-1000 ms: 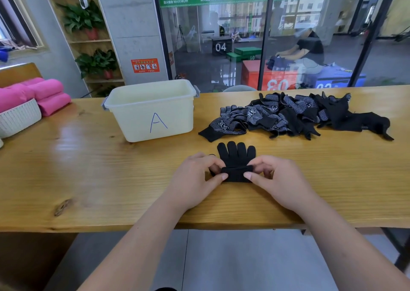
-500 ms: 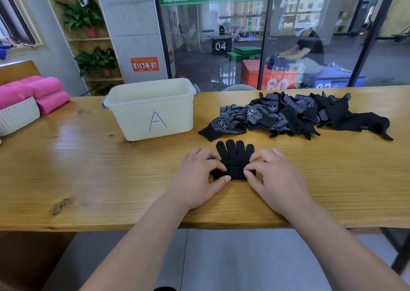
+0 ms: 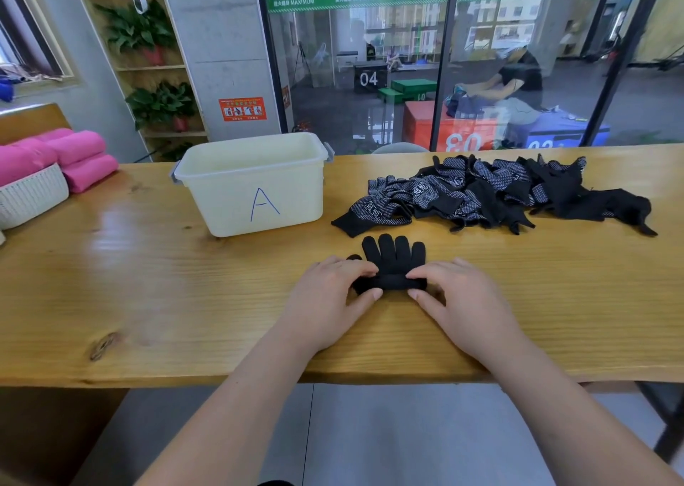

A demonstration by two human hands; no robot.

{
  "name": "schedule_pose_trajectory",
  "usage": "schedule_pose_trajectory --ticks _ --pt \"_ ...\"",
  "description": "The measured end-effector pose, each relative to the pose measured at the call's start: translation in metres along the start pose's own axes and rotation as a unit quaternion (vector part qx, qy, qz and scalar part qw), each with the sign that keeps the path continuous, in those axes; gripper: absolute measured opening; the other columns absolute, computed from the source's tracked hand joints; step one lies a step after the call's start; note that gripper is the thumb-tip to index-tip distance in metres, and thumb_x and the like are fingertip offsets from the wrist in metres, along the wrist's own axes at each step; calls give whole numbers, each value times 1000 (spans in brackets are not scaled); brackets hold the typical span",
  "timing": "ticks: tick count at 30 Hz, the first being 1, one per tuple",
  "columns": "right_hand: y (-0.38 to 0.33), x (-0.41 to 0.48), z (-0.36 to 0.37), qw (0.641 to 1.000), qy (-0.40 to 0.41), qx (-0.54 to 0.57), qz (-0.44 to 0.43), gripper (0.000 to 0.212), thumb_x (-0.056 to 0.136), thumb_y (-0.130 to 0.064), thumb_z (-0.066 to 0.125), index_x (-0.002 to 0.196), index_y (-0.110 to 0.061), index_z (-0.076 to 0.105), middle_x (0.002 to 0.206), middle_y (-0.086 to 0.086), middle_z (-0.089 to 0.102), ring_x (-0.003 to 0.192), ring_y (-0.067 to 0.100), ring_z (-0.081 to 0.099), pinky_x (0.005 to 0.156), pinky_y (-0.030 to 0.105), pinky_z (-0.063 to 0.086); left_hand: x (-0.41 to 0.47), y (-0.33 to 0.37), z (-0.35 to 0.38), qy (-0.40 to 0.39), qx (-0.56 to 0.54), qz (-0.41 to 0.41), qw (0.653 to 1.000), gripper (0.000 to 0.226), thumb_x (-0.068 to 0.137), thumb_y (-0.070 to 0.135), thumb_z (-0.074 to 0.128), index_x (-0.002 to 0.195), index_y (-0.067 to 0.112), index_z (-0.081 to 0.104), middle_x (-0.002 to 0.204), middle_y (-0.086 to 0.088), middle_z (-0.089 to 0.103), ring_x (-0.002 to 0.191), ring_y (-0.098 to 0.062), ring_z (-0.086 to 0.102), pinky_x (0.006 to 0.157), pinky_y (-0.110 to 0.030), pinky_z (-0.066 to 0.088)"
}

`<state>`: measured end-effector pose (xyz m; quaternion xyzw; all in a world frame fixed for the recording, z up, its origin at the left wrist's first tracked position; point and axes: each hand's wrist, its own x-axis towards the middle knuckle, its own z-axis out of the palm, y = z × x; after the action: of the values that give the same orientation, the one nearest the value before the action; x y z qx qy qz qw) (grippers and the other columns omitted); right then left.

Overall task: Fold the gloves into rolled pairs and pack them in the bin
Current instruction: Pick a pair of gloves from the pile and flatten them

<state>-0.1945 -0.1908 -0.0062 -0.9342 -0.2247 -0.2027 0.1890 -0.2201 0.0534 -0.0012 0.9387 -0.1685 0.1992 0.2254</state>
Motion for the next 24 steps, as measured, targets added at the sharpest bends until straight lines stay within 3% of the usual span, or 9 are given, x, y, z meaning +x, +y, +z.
schedule_pose_trajectory --ticks 3,9,12,15,18,21,24 --pt "1 -2 -4 997 -4 74 32 22 96 -45 70 118 -45 71 85 -30 54 89 3 54 76 30 49 -2 -1 -2 5 -48 -26 998 39 98 45 70 136 41 61 114 24 71 113 2 52 103 -33 47" --pt "6 2 -4 962 -13 256 92 14 93 -37 77 106 -43 74 86 -28 74 75 7 62 71 24 46 -1 -4 -3 5 -148 -64 987 32 99 43 70 131 45 64 94 20 71 96 -3 66 96 -34 54" --pt "4 6 -1 972 2 214 96 19 93 -43 75 112 -44 70 85 -25 74 73 5 60 68 21 42 2 -5 0 20 -123 -65 990 31 100 38 70 130 41 65 99 21 70 96 -3 65 94 -33 54" --pt "1 7 2 995 37 70 66 26 95 -50 70 120 -42 63 85 -22 66 77 3 53 67 29 44 4 -5 4 41 -57 -32 997 26 101 33 68 127 37 65 116 22 58 90 -5 63 83 -36 57" --pt "-5 3 4 996 82 -41 21 20 96 -40 72 115 -35 68 97 -16 55 82 9 53 55 25 34 4 -8 8 68 -5 12 998 17 103 25 65 118 29 70 127 18 54 82 -9 63 71 -39 57" --pt "-3 2 8 992 107 -68 -25 14 93 -22 76 105 -29 79 108 -13 63 93 15 59 59 28 46 3 -7 10 83 21 35 996 19 102 14 64 113 21 77 126 14 63 94 -9 64 73 -37 57" --pt "-2 3 12 989 103 -90 -51 23 87 -14 73 104 -25 83 112 -16 73 97 18 59 72 33 54 3 -4 13 72 48 31 996 25 101 19 59 117 21 78 126 16 66 110 -10 62 81 -36 59"
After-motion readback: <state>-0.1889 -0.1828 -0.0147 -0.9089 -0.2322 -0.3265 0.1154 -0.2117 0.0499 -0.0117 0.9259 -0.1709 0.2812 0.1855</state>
